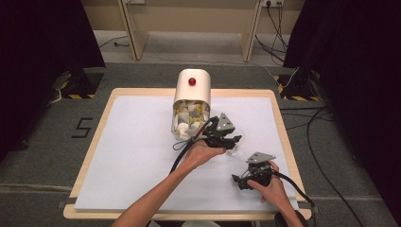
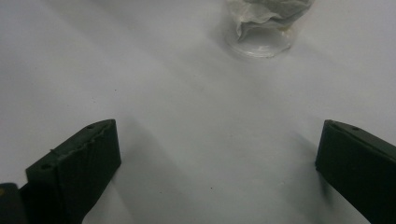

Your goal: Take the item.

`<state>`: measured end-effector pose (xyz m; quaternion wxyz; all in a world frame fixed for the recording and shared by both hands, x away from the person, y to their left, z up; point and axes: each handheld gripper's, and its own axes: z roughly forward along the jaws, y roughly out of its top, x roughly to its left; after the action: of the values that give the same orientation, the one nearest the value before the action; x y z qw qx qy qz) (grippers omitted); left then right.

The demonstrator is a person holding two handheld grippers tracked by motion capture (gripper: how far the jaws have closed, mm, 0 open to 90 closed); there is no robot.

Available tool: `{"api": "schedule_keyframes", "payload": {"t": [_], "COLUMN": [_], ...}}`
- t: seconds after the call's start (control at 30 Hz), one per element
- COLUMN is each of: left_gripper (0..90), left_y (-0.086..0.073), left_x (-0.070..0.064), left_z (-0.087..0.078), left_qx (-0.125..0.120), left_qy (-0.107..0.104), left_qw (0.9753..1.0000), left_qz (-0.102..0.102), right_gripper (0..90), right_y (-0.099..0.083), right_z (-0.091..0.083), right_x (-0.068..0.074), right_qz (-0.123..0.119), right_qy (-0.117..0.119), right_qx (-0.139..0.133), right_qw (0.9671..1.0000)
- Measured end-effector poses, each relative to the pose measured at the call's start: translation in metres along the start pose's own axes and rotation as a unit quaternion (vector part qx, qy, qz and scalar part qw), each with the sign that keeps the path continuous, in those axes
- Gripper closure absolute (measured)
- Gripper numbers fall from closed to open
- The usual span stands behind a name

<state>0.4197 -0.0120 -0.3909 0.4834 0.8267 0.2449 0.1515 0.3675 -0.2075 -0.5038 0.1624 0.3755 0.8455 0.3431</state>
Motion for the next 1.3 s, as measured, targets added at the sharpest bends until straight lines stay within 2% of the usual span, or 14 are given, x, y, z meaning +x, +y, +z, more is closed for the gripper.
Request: {"api": "schedule_keyframes", "payload": {"t": [0.23,0.37,0.47,0.6,0.7,1.03,1.3], "left_gripper": [42.3,36.4,28.6,18.8,16.3,15.4,15.4], "left_y": [-0.002,-0.005,-0.008,-0.014,-0.019,-0.030,-0.034], "left_x": [0.000,0.001,-0.002,0.000,0.002,0.002,0.001], "left_z": [-0.016,-0.026,-0.032,-0.043,-0.052,-0.071,-0.091], "left_qx": [0.002,-0.012,-0.014,-0.019,-0.024,-0.028,-0.038], "left_qy": [-0.021,-0.042,-0.034,-0.026,-0.035,-0.043,-0.035], "left_qw": [0.9997,0.9983,0.9988,0.9985,0.9978,0.9976,0.9978], "left_qz": [-0.015,-0.037,-0.034,-0.045,-0.051,-0.046,-0.042], "right_gripper": [0.6,0.6,0.6,0.6,0.6,0.6,0.6], "right_y": [0.000,0.000,0.000,0.000,0.000,0.000,0.000], "right_z": [0.000,0.000,0.000,0.000,0.000,0.000,0.000], "right_x": [0.000,0.000,0.000,0.000,0.000,0.000,0.000], "right_qz": [0.000,0.002,0.001,0.001,-0.001,-0.001,0.000], "right_qy": [0.000,0.000,0.000,0.000,-0.001,-0.001,-0.001], "right_qx": [0.000,0.001,0.000,0.000,0.000,0.000,0.000], "right_qw": [1.0000,1.0000,1.0000,1.0000,1.0000,1.0000,1.0000]}}
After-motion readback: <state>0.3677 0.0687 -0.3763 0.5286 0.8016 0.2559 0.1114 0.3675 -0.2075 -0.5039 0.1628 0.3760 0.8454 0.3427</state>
